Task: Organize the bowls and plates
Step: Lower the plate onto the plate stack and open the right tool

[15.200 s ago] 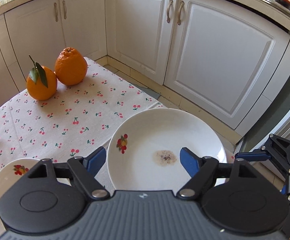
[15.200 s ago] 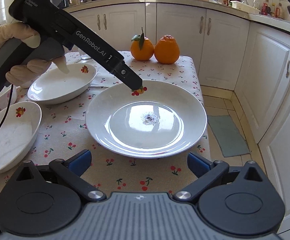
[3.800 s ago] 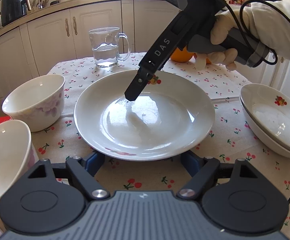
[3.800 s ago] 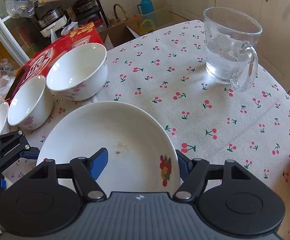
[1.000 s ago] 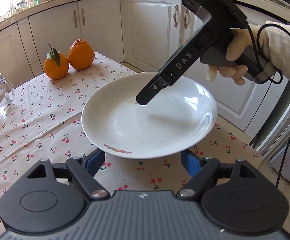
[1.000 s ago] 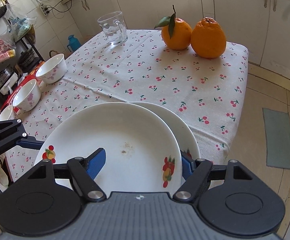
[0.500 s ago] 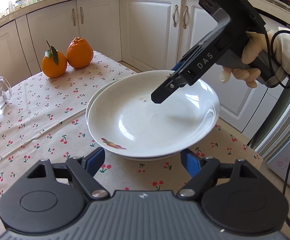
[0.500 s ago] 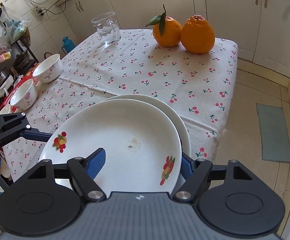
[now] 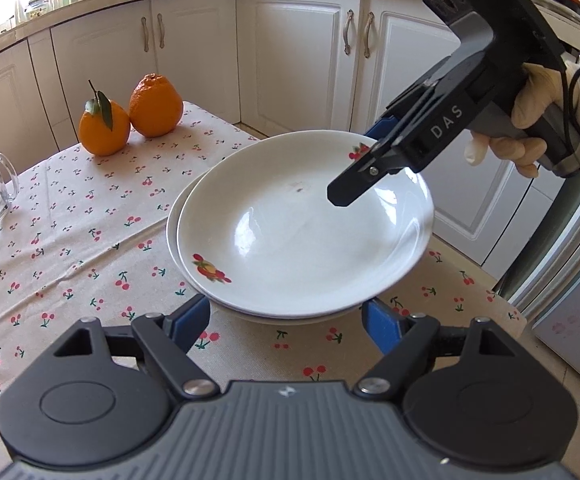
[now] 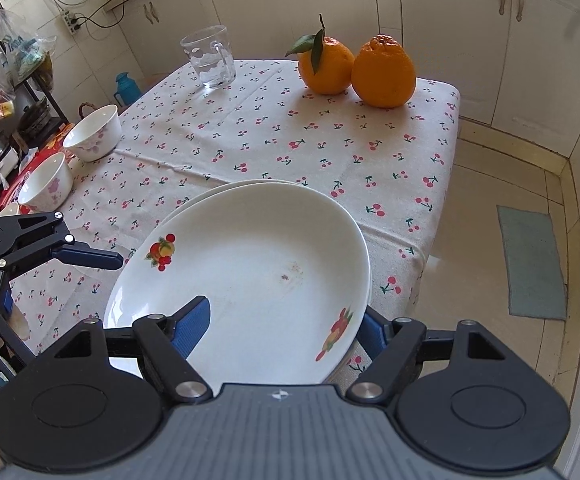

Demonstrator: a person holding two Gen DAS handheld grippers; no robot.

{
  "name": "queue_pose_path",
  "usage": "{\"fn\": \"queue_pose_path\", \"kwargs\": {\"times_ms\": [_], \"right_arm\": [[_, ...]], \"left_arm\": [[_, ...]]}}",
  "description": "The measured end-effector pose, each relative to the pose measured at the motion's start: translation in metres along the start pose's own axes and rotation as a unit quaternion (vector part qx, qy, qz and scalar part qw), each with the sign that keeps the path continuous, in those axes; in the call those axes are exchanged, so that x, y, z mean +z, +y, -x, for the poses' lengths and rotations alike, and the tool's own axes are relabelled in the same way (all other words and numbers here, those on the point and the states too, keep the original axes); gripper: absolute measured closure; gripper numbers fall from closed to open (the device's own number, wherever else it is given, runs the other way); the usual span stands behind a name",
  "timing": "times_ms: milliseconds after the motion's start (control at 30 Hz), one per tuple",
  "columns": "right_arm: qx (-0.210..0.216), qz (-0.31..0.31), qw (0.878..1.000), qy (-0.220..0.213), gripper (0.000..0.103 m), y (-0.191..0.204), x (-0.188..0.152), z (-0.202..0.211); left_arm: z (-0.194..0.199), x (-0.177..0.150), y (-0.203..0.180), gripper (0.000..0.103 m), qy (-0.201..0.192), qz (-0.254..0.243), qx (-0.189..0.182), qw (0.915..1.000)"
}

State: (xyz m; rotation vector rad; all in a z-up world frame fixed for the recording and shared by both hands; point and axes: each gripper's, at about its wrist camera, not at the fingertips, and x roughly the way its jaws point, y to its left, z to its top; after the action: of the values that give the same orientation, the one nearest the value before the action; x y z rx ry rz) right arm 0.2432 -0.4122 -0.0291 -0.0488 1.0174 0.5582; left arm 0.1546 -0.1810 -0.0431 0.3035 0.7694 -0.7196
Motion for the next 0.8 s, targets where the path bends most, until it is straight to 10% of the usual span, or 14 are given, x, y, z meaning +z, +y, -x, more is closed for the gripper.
{"fn": "queue_pose_path", "kwargs": {"times_ms": [800], "right_arm": [[-0.044,0.003,0.999,0.017,0.019,0.017,-0.014,0.005]], "left_arm": [[0.006,-0.002,-0.003,0.020,-0.009,-0.008,-0.002,0.9999]]}}
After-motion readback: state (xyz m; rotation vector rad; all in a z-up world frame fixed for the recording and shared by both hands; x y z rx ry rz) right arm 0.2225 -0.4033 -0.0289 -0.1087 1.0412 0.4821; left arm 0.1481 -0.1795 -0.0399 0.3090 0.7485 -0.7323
